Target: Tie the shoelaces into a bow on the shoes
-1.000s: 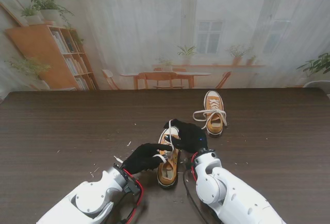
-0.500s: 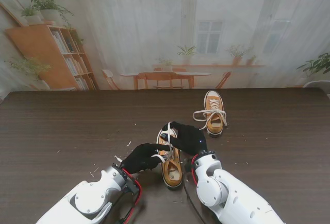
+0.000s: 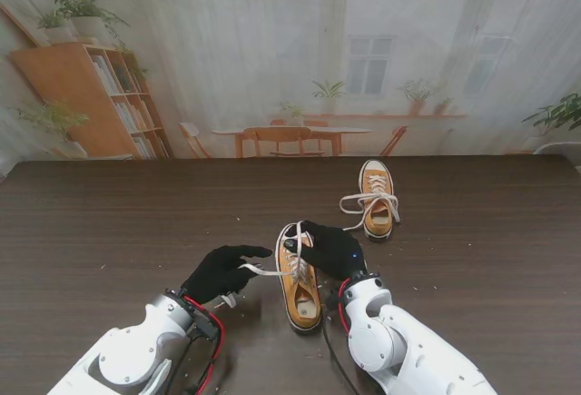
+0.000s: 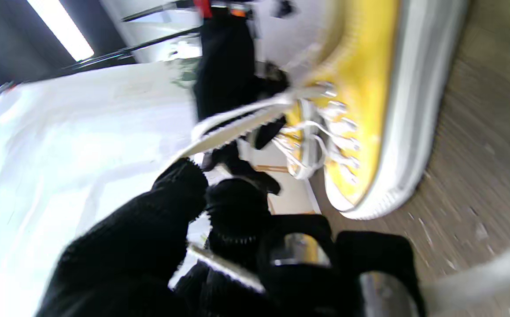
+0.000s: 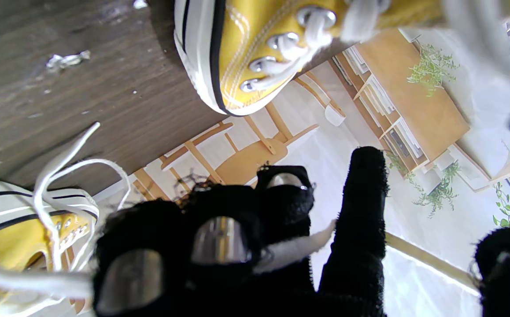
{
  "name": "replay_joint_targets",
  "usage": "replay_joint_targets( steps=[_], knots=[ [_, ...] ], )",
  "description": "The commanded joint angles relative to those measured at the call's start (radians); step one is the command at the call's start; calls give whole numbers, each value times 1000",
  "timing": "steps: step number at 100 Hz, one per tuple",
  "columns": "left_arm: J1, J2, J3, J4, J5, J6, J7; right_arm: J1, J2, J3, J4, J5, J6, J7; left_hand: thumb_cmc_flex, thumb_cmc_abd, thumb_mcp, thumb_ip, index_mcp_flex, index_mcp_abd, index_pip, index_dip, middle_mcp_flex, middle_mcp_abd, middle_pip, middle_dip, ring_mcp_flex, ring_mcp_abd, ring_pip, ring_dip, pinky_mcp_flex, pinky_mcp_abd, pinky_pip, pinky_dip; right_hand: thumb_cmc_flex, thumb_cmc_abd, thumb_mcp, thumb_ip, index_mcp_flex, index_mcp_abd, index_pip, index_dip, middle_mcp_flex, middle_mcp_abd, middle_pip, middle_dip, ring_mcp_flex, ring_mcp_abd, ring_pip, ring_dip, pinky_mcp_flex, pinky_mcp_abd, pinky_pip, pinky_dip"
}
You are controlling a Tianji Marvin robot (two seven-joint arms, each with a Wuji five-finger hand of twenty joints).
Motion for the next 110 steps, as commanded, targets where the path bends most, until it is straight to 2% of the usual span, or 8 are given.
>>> replay_joint_targets(
  steps=[1,27,40,54,63,75,95,110],
  knots=[
    [19,21,-20,-40,-8,19,-37,-4,6,2,-12,-4,5,16,-4,-34,29,-12,27,-44,-14,10,93,88,56,-22,14,-42,59,17,30,-104,254,19,-52,27,-33,-17,-8,22,-15,-18,0,13,1,-3,27,14,26,-1,18,21,227,3],
    [101,82,-168,-176,139,118,-236,-11,9,8,-19,-11,7,18,5,-80,137,15,52,-30,-31,-1,94,101,97,-34,14,-61,71,16,33,-135,254,38,-29,6,-1,-11,-13,19,-12,-17,7,9,4,-3,27,11,32,0,20,15,233,6],
    [93,131,-211,-201,98,139,-470,-14,12,12,-28,-14,12,24,14,-93,117,19,45,-42,-54,-13,93,110,91,-44,13,-61,70,15,32,-143,254,25,-10,-9,21,-7,-15,22,-11,-17,11,7,4,-3,27,10,36,2,20,12,238,8],
    [80,144,-212,-194,49,130,-531,-18,13,16,-38,-21,15,20,-8,-102,99,18,35,-52,-53,-11,91,111,77,-49,14,-63,58,11,30,-156,254,-1,5,-24,47,-4,-17,22,-9,-16,13,7,4,-3,27,9,38,3,20,11,239,9],
    [89,124,-203,-191,17,135,-469,-19,14,17,-40,-29,18,17,-40,-63,22,-13,23,-35,-56,-12,84,90,53,-46,14,-61,52,11,28,-144,254,-24,6,-31,62,-4,-15,22,-7,-15,16,3,5,-3,27,5,40,5,21,6,240,9],
    [109,80,-179,-201,85,139,-225,-22,16,19,-44,-32,24,18,-189,-2,-26,-39,60,-24,-46,-9,93,18,98,-40,14,-57,60,16,32,-128,254,9,10,-39,78,-4,-16,19,-6,-15,17,1,5,-3,27,5,41,6,21,5,242,10],
    [88,6,-112,-157,385,157,186,-27,17,23,-50,-38,29,18,-207,103,-83,-33,178,-43,-18,-6,84,-1,241,-68,13,-53,122,36,37,-107,254,134,19,-57,107,-3,-11,12,-4,-13,23,-2,6,-3,27,2,46,10,21,0,246,12],
    [57,0,-91,-130,627,228,308,-30,18,25,-51,-43,28,14,-113,174,-154,-14,226,-60,11,2,81,-2,284,-88,12,-44,142,39,38,-95,254,178,34,-77,138,-1,-3,5,0,-12,33,-3,7,-4,27,-1,53,15,23,-8,253,15]
  ],
)
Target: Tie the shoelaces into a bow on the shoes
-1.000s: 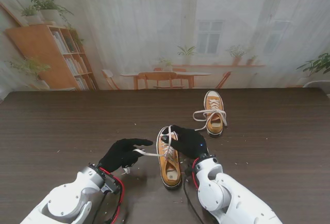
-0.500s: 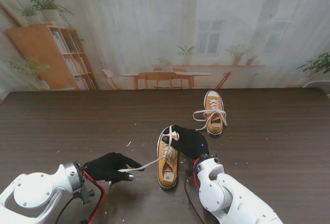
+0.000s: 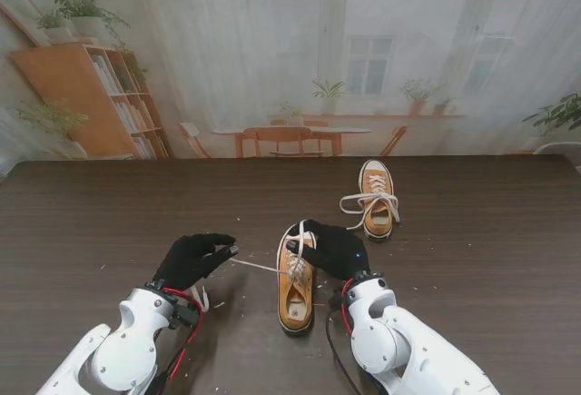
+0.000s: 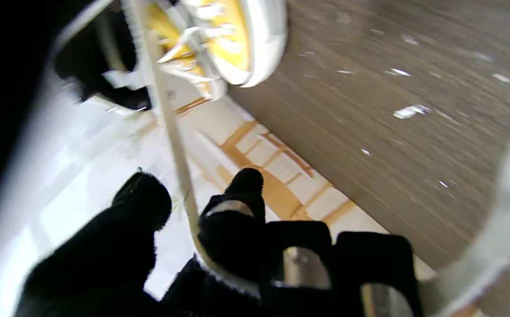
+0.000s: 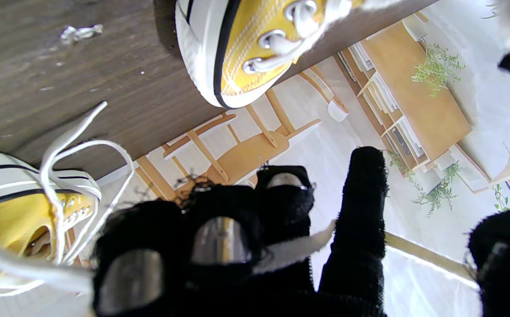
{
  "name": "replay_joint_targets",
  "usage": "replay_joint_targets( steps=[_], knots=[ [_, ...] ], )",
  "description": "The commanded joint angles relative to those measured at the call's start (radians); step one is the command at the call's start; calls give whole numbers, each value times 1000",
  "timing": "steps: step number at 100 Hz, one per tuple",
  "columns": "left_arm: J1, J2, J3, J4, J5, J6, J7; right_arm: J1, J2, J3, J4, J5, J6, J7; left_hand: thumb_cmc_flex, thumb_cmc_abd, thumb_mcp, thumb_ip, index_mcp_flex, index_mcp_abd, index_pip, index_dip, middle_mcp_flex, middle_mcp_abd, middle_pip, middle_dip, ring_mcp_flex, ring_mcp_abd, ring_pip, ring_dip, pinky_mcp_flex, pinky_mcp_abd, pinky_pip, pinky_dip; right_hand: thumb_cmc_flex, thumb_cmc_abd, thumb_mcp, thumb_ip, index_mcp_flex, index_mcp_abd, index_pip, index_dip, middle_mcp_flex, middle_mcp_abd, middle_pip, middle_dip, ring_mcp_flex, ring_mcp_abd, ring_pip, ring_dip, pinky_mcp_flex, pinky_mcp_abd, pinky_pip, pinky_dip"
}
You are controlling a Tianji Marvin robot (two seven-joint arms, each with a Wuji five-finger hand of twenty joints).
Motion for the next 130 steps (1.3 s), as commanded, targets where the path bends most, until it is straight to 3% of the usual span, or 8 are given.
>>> replay_joint_targets(
  steps=[1,15,36,52,70,77,103,130],
  knots=[
    [-14,8,-2,-4,74,23,-19,-5,5,3,-7,-4,1,8,46,50,-41,8,86,-22,8,3,68,12,103,-17,11,-51,84,25,39,-101,252,27,18,-14,35,-1,-2,3,0,-12,33,-6,7,-4,27,-1,54,15,23,-8,254,15],
    [-29,37,0,-29,255,100,-63,-14,8,11,-13,-12,-1,7,138,-8,-33,31,86,-26,12,1,67,-17,109,-21,12,-73,83,25,41,-127,252,23,23,-41,80,-1,7,-8,1,-11,43,-7,7,-4,27,-6,60,21,24,-18,258,16],
    [-48,91,-14,-131,375,176,-377,-37,13,32,-29,-24,0,3,203,-195,134,45,56,-45,5,-18,66,-39,103,-25,12,-88,71,22,42,-167,252,-12,15,-72,150,-3,20,-14,1,-11,56,-12,7,-3,28,-11,68,30,25,-22,276,27],
    [-81,130,-30,-178,378,138,-626,-51,16,48,-40,-30,2,-1,172,-222,191,40,43,-57,-3,-18,67,-43,90,-28,13,-96,57,19,41,-184,252,-39,13,-81,169,-6,21,-13,0,-11,76,-16,9,-3,28,-22,92,45,31,-43,289,57],
    [-108,157,-38,-202,335,103,-791,-59,16,58,-47,-32,5,-4,161,-218,188,32,38,-69,-5,-13,67,-46,74,-31,13,-101,42,16,39,-189,252,-59,15,-87,181,-7,21,-12,-1,-11,91,-23,9,-2,28,-34,113,62,39,-63,289,113],
    [-120,167,-39,-207,319,87,-848,-59,16,59,-49,-30,6,-4,186,-237,145,24,30,-103,87,52,68,-49,63,-28,14,-104,31,15,37,-193,252,-91,15,-87,182,-7,22,-11,0,-11,91,-23,8,-1,28,-34,113,63,39,-63,289,116],
    [-164,202,-32,-167,58,62,-1000,-58,15,58,-50,-31,6,-7,217,-255,33,25,-62,-163,434,108,69,-49,40,-20,14,-117,13,14,33,-202,252,-143,15,-90,195,-5,21,-10,-1,-11,93,-24,7,0,28,-34,112,65,39,-64,289,123],
    [-257,218,31,-8,-334,70,-1121,-56,15,56,-51,-28,9,-6,217,-215,-57,18,-78,-196,499,122,71,-49,-3,-23,14,-97,-19,6,27,-186,252,-204,11,-94,206,-6,25,-11,0,-11,93,-23,6,1,28,-34,112,67,39,-64,289,125]
  ],
)
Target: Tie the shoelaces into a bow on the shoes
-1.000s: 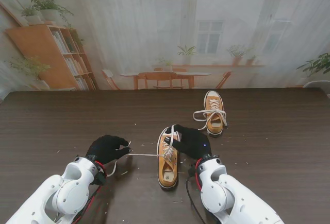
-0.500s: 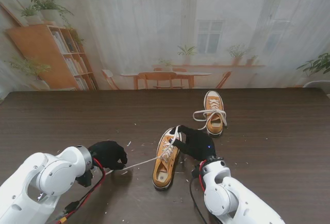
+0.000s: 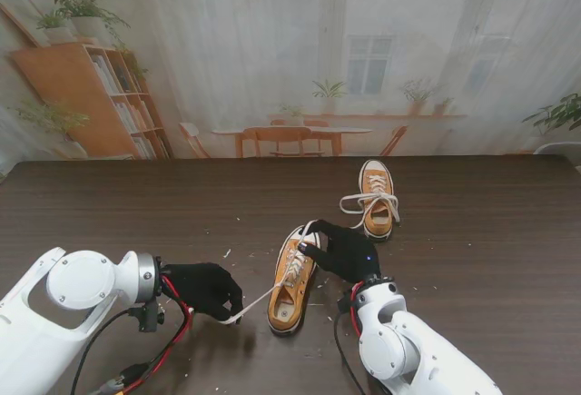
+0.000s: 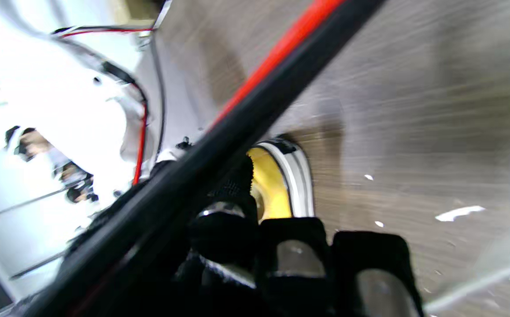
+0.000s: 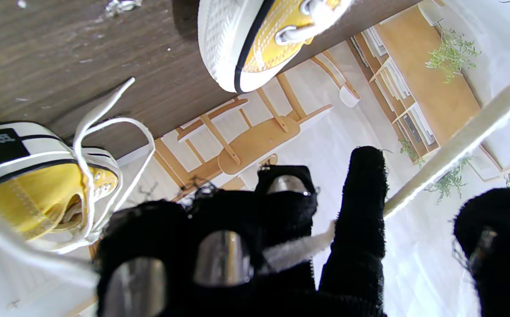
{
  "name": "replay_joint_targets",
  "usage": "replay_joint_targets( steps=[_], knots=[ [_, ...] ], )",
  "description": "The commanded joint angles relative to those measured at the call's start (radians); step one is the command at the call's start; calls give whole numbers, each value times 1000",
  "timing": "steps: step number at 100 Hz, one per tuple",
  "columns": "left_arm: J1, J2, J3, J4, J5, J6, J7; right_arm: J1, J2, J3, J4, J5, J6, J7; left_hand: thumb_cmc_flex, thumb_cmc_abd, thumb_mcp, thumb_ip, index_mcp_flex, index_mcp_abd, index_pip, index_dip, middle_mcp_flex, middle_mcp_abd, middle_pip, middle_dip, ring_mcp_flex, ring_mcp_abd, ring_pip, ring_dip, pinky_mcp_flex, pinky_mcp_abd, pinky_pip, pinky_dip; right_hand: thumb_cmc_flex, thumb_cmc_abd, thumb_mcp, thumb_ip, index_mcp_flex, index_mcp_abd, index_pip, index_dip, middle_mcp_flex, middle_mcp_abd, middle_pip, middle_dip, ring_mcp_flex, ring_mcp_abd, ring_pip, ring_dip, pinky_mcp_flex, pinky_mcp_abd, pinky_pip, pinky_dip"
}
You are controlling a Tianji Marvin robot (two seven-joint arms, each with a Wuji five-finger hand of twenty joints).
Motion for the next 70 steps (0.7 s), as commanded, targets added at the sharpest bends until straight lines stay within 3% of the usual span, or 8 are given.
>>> replay_joint_targets(
  steps=[1,24,50,65,70],
  knots=[
    [-7,-4,10,30,15,2,-3,0,3,-1,-6,1,3,13,12,-14,-84,-28,-11,-112,28,19,61,4,-4,-9,18,-59,8,4,26,-159,252,-18,-16,-4,36,-7,24,-11,0,-11,41,-16,6,1,28,-15,65,18,34,-33,288,19],
    [-63,-34,80,195,-273,-10,-39,-1,5,3,-10,-2,4,19,52,12,-130,-26,17,-161,58,-1,64,37,-18,0,17,-23,7,5,25,-122,252,-22,-17,-4,38,-7,25,-12,0,-11,42,-16,6,1,28,-15,64,18,34,-33,288,19],
    [-72,-102,123,349,-535,-16,-37,0,6,3,-12,-2,8,25,110,13,-126,-13,11,-242,-50,-67,65,64,-20,7,16,25,11,4,22,-71,252,-16,-19,-2,32,-9,24,-13,-1,-12,42,-17,7,2,28,-15,64,19,34,-33,288,19],
    [-58,-141,132,412,-639,-12,-23,2,7,2,-13,-2,8,32,121,-5,-93,-11,18,-230,-149,-109,66,89,-15,10,16,50,17,5,22,-46,252,-3,-18,-1,30,-8,23,-16,-2,-12,42,-16,7,2,28,-15,65,19,34,-33,288,19],
    [-49,-157,130,428,-684,-12,-18,2,8,3,-13,-3,8,34,91,-7,-49,-20,30,-210,-263,-113,66,94,-15,9,16,58,18,4,22,-36,252,2,-19,-1,29,-8,23,-16,-1,-11,42,-18,6,2,28,-17,65,19,34,-33,288,19]
  ],
)
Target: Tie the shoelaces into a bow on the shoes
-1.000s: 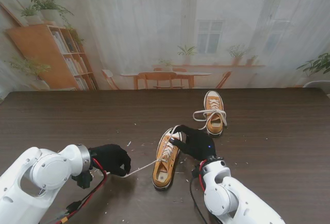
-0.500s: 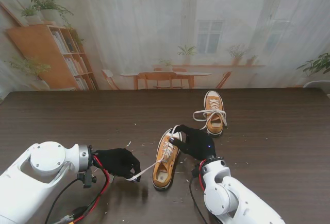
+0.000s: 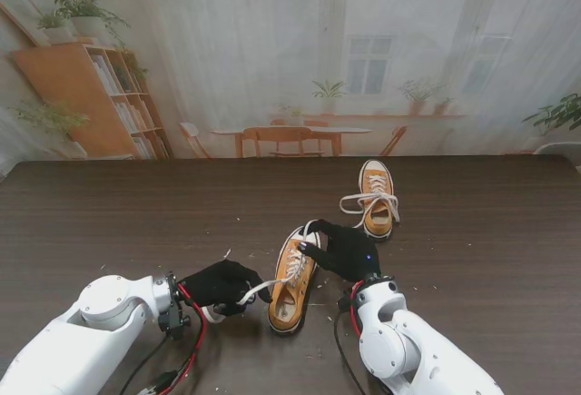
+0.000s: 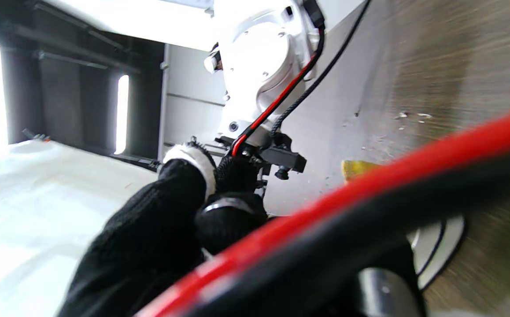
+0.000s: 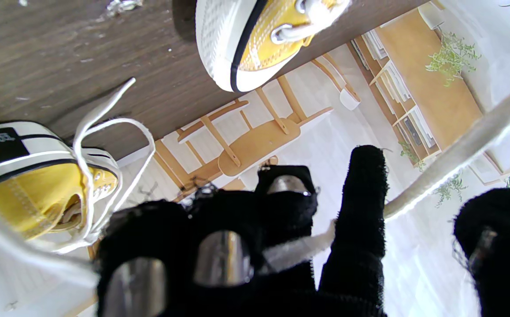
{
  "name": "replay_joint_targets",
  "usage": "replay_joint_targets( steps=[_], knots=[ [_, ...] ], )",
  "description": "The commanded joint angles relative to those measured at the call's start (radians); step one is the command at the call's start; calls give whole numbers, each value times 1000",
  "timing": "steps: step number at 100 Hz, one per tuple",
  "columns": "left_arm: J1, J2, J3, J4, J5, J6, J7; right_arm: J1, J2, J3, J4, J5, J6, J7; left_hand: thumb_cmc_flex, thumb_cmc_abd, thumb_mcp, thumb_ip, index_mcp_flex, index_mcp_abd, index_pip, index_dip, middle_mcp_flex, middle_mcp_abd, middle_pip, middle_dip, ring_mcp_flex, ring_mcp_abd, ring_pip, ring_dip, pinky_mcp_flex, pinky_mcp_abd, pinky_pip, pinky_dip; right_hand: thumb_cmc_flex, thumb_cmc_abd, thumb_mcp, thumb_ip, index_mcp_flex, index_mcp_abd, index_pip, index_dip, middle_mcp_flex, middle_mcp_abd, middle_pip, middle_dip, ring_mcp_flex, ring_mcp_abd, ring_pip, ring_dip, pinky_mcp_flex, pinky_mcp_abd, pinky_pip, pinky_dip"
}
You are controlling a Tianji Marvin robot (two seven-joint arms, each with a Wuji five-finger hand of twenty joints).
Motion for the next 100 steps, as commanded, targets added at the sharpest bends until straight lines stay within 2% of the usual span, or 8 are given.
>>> replay_joint_targets(
  steps=[1,23,33,46,58,65,73,100],
  knots=[
    [26,-25,3,12,-27,8,-3,1,6,1,-6,-2,1,19,10,-29,38,-18,31,-159,-93,-30,66,54,8,9,18,14,27,4,22,-61,252,14,-18,-1,29,-8,12,-16,-2,-11,42,-18,6,2,28,-16,65,19,33,-32,288,19],
    [102,-82,-39,-8,-133,35,157,0,2,3,-6,24,-9,27,-117,-61,123,-45,79,-129,-288,-38,67,58,-9,3,18,20,21,2,21,-50,252,16,-7,-57,38,-13,6,-31,-2,-11,38,-33,7,3,29,-38,62,18,35,-56,288,15],
    [137,-103,-58,-36,-160,68,262,-14,-16,19,-12,155,-60,64,-154,-89,153,-48,90,-130,-289,-26,68,50,-22,-1,19,15,10,-3,17,-47,252,-16,-2,-175,129,-25,21,-57,5,-8,35,-34,11,4,30,-40,63,18,36,-66,288,12],
    [158,-119,-66,-50,-173,76,344,-24,-33,36,-8,287,-120,99,-201,-101,187,-49,91,-130,-286,-18,67,48,-26,-1,19,12,10,-4,18,-45,252,-22,-10,-310,245,-40,53,-87,13,-4,38,-42,17,7,30,-52,69,21,37,-76,288,17],
    [167,-128,-72,-52,-200,87,360,-20,-41,40,5,319,-147,97,-193,-103,188,-55,94,-131,-284,-17,68,47,-27,-1,19,12,11,-4,18,-44,252,-22,35,-347,281,-42,69,-99,16,-2,49,-46,21,8,30,-56,78,26,39,-81,288,27],
    [167,-129,-75,-50,-206,89,351,-16,-40,42,13,305,-160,87,-190,-100,185,-57,92,-129,-284,-17,68,47,-28,-1,19,11,12,-4,18,-43,252,-21,214,-347,242,-17,44,-111,16,1,57,-53,26,11,30,-66,90,33,42,-90,288,49],
    [167,-126,-75,-51,-201,83,346,-15,-34,45,10,273,-159,82,-188,-96,181,-58,93,-131,-284,-17,68,46,-27,-1,19,9,13,-3,18,-43,252,-19,365,-367,323,20,-28,-140,24,9,54,-63,29,15,31,-76,92,35,44,-102,288,54],
    [166,-119,-77,-67,-190,81,334,-14,-11,50,-4,170,-161,87,-169,-86,162,-61,92,-130,-283,-16,68,46,-27,1,19,8,15,-3,19,-45,252,-15,403,-391,459,50,-172,-154,16,7,15,-70,33,27,31,-78,79,24,42,-112,288,35]
  ],
)
